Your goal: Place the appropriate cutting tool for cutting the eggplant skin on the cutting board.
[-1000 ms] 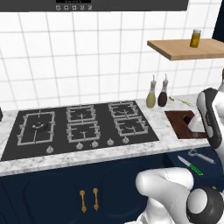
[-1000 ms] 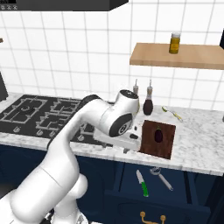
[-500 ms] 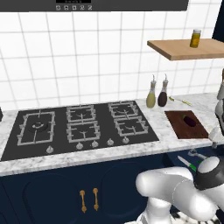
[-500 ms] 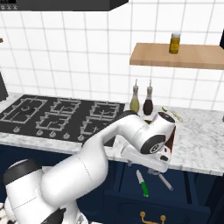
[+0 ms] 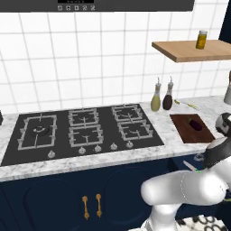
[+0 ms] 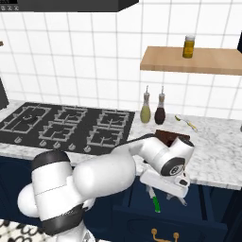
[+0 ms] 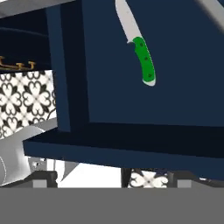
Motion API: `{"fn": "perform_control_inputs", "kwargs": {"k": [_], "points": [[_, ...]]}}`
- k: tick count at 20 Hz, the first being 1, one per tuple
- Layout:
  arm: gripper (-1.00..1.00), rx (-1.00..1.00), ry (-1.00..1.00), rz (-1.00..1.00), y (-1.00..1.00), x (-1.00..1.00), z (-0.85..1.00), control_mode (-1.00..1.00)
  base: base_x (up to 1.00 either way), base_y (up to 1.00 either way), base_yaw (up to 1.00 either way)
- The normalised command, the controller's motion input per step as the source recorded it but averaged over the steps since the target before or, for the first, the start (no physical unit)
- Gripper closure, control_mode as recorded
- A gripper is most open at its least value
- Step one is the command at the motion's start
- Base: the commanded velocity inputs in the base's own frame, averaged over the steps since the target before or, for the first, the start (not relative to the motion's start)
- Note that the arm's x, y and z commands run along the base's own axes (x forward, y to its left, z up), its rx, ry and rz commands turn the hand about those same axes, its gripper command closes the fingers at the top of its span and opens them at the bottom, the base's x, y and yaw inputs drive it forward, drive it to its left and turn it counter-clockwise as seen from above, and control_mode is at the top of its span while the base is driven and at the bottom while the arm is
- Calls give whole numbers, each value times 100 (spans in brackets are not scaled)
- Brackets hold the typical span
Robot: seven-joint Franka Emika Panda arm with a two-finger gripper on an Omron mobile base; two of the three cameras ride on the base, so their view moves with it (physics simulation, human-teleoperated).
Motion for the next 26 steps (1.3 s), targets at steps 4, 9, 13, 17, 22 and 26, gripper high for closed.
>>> {"fn": "perform_control_inputs", "kwargs": {"k": [4,9,13,17,22,26], "points": [[-100,0,2,1,-20,10,-41,-100,0,0,0],[-100,0,2,1,-20,13,-43,-100,0,0,0],[-100,0,7,0,-20,18,-41,-100,0,0,0],[-100,0,7,0,-4,13,-49,-100,0,0,0],[-100,0,5,0,0,1,-39,-100,0,0,0],[-100,0,6,0,8,-19,-37,-100,0,0,0]]}}
